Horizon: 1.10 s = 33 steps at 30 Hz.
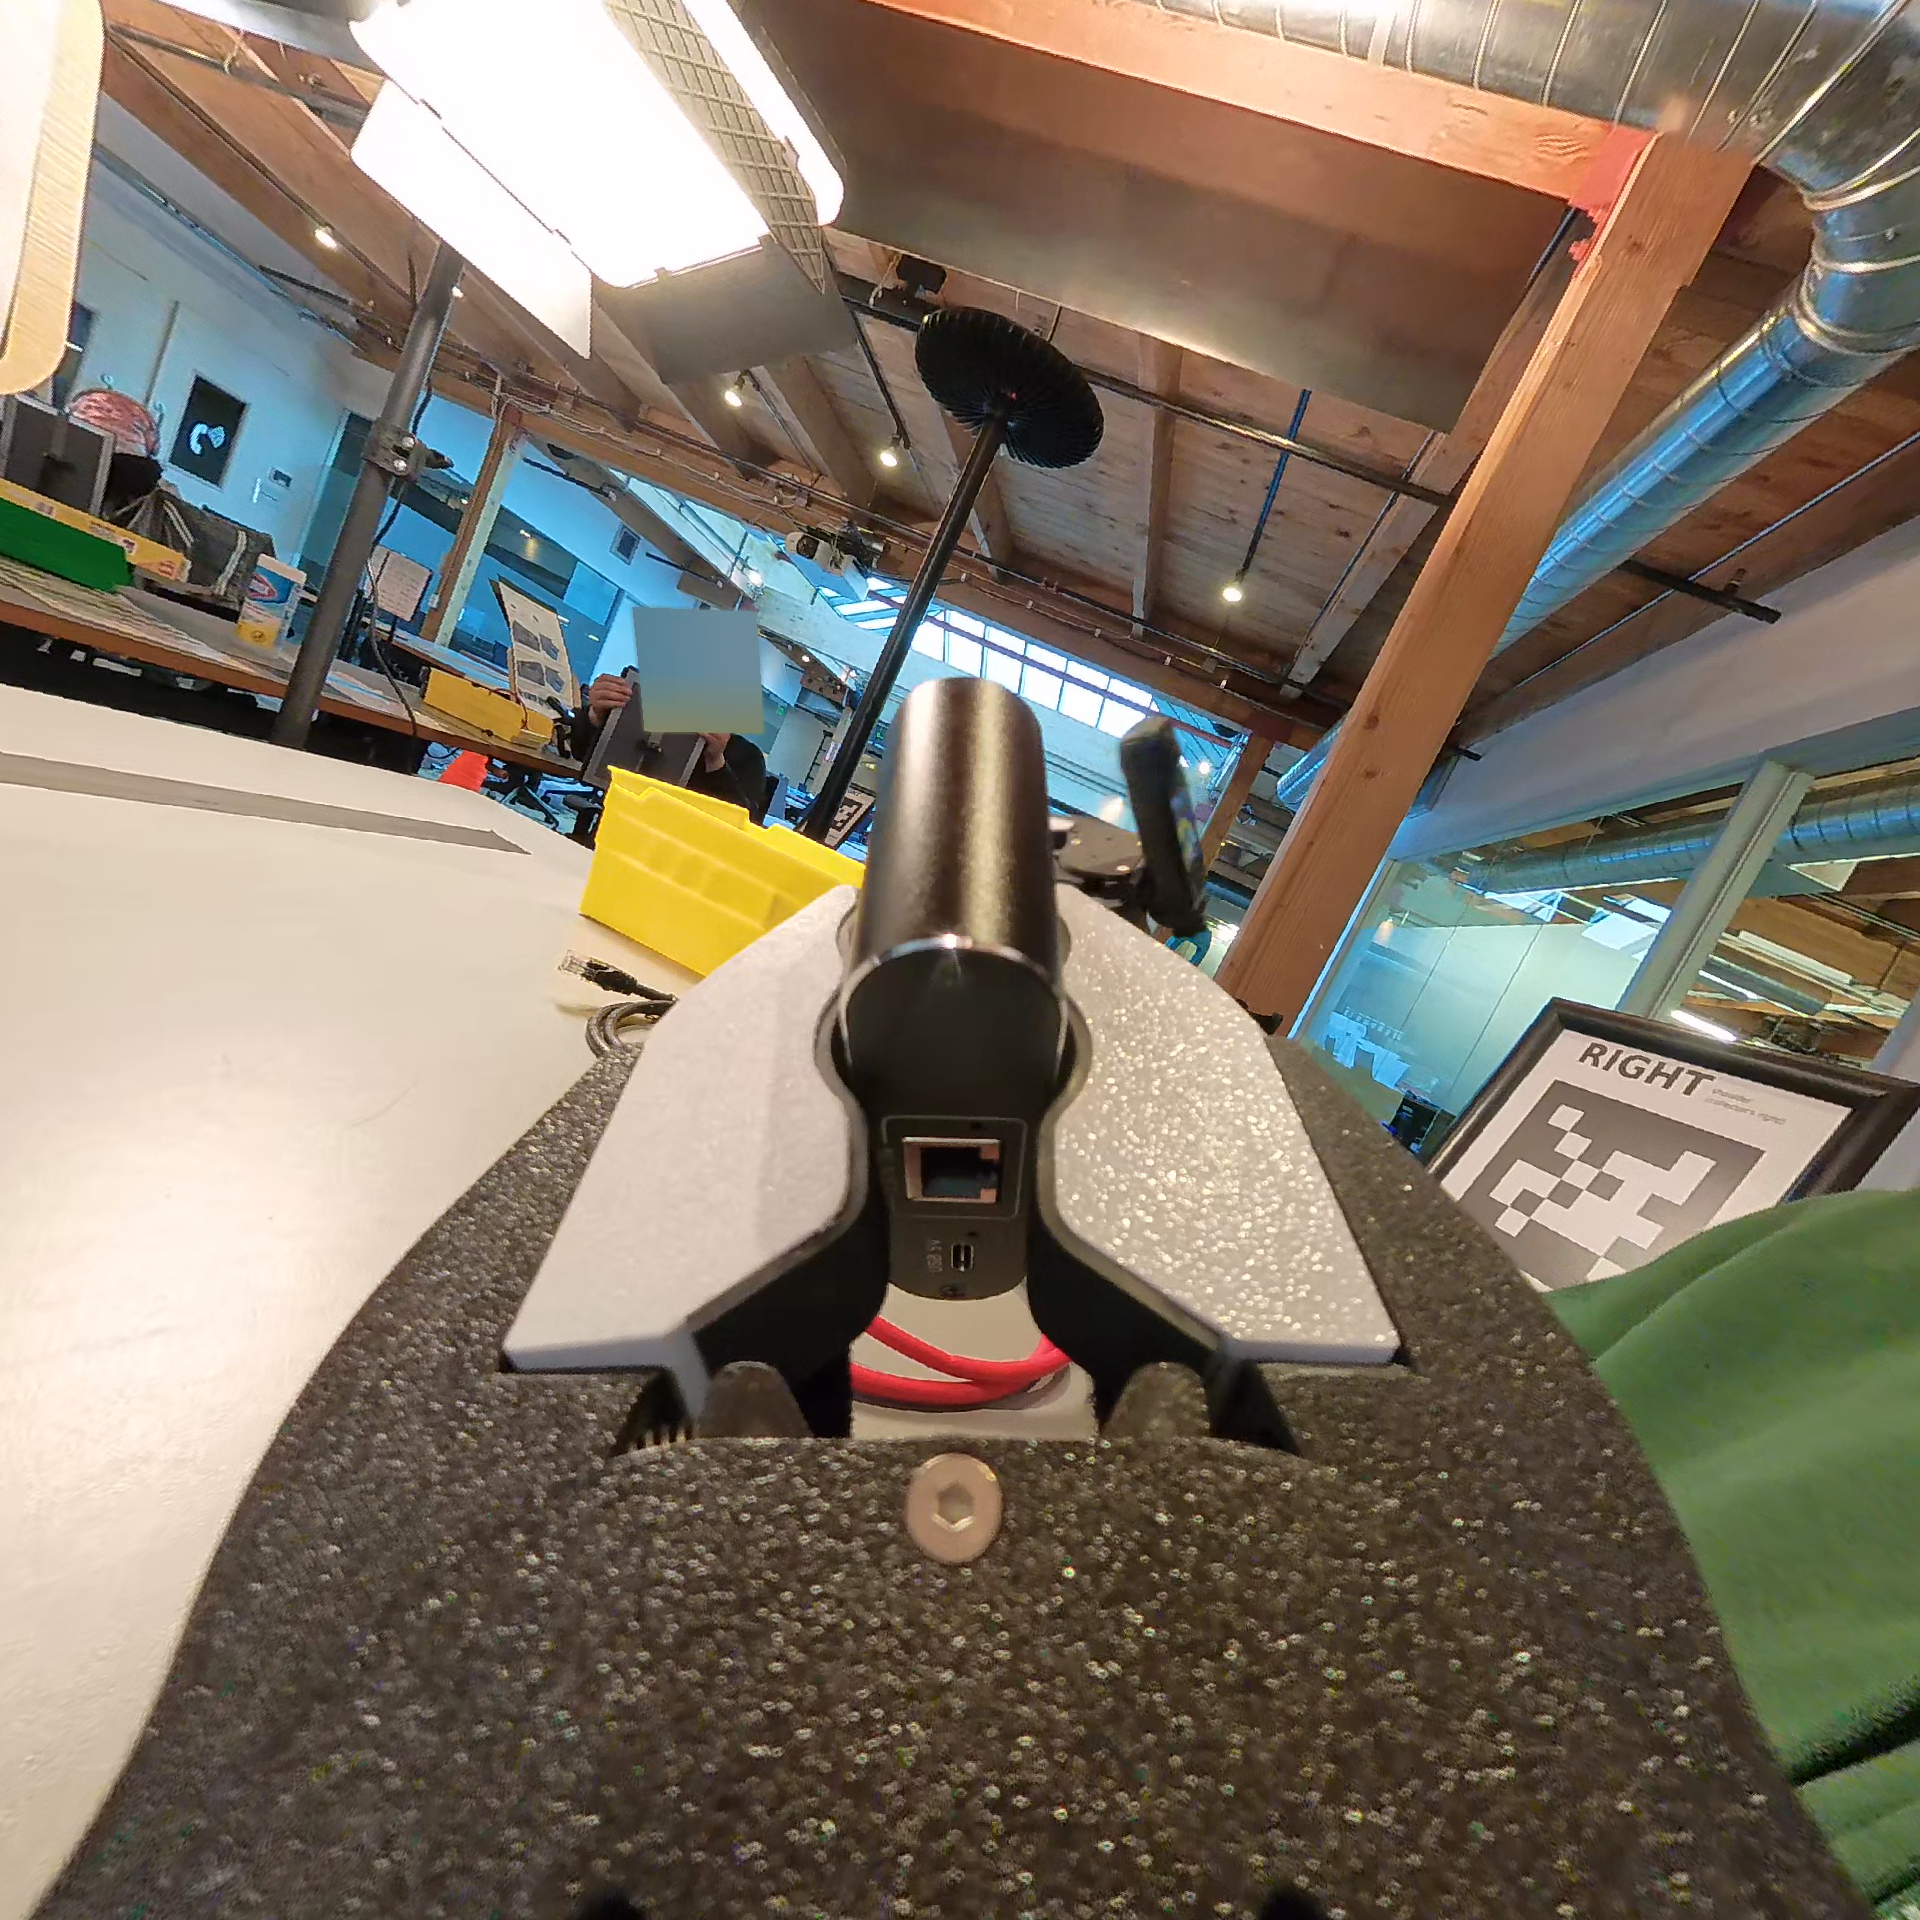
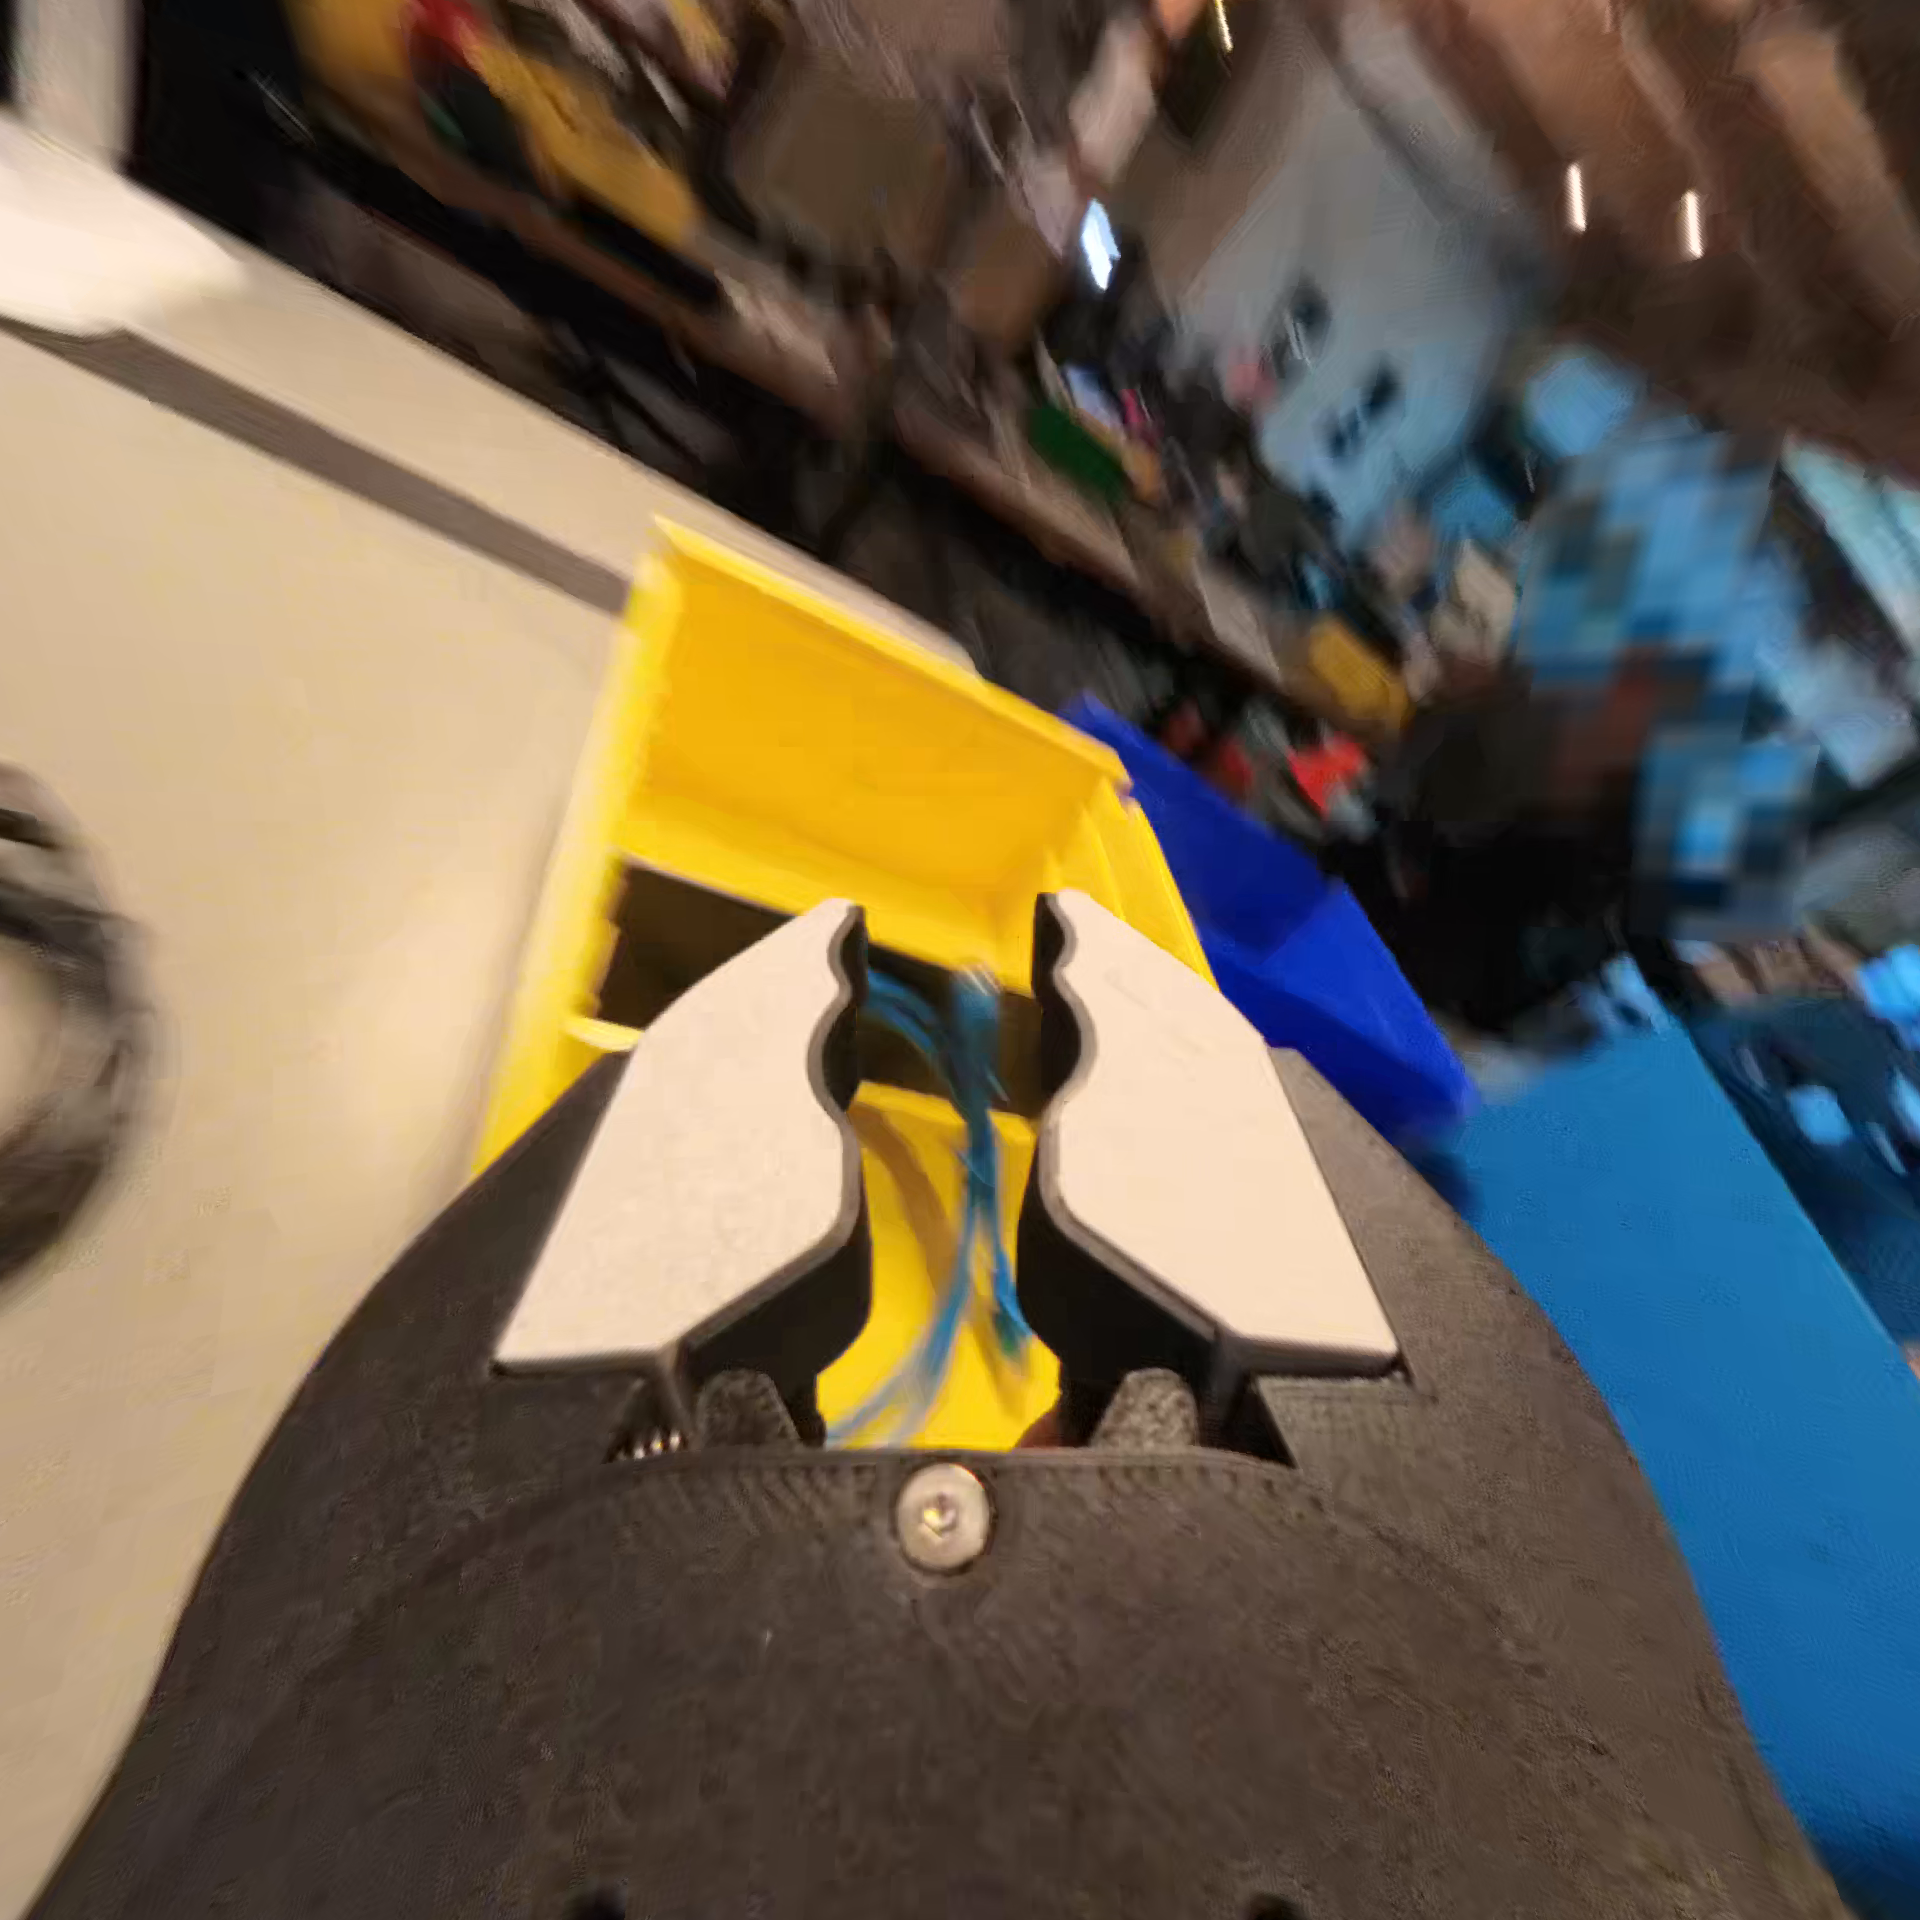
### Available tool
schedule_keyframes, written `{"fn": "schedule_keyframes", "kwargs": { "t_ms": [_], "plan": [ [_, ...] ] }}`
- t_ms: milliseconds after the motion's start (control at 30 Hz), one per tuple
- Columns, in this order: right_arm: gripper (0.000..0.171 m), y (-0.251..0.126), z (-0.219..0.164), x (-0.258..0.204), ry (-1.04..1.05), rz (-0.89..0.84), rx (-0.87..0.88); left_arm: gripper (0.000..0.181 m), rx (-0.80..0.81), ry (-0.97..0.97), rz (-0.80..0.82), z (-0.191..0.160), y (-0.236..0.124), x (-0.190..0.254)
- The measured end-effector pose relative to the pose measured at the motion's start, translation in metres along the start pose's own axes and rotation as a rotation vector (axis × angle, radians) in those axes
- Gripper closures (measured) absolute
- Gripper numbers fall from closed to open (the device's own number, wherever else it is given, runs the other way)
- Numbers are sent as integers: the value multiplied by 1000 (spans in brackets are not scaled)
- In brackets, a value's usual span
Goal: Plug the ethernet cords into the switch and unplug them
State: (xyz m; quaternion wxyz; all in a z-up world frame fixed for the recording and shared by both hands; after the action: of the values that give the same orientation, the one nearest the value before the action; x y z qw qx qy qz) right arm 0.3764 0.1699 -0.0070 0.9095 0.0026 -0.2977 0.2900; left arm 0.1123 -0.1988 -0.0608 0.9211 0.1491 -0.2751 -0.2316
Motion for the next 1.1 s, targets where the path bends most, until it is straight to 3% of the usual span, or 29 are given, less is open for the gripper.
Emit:
{"fn": "schedule_keyframes", "kwargs": {
  "t_ms": [100, 133, 200, 300, 400, 500, 567, 700, 867, 1033, 1100],
  "plan": [
    [148, -17, 50, -69, -69, 324, 251, 152, -3, -1, 1, 0, 1, 0],
    [151, -18, 59, -93, -85, 439, 234, 152, -3, 0, 1, 0, 1, 0],
    [150, -3, 58, -133, -98, 571, 28, 152, 0, 3, 2, 0, 0, 0],
    [140, 33, 31, -162, -185, 521, -285, 152, 4, 8, 2, 0, 0, 1],
    [135, 53, -2, -169, -220, 476, -474, 152, 5, 12, 0, 0, 0, 1],
    [159, 54, -9, -170, -185, 520, -504, 153, 5, 11, -3, 0, 0, 1],
    [159, 52, -9, -172, -216, 512, -495, 153, 6, 10, -2, 0, 0, 1],
    [160, 41, 5, -176, -215, 525, -380, 152, 5, 9, -2, 0, 0, 1],
    [160, 13, 52, -157, -172, 399, -39, 152, 3, 7, 0, 0, 0, 1],
    [160, -20, 77, -78, 23, 71, 198, 152, 3, 3, 2, 0, 0, 0],
    [160, -30, 68, -43, 177, 48, 242, 152, 0, 2, 2, 0, 1, 0]
  ]
}}
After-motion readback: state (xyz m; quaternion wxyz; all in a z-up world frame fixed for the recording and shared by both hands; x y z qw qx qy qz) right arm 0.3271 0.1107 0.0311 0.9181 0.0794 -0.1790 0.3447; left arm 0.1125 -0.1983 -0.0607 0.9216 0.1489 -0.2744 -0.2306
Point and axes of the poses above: each gripper's, where its closed fingertips meet, y out along the fingers, z out of its top, x = y × z across the jaws, the point moved 7 cm from there along -y, back along the fingers, and after that the axes turned 1 degree about -y, right-handed, at the moved point
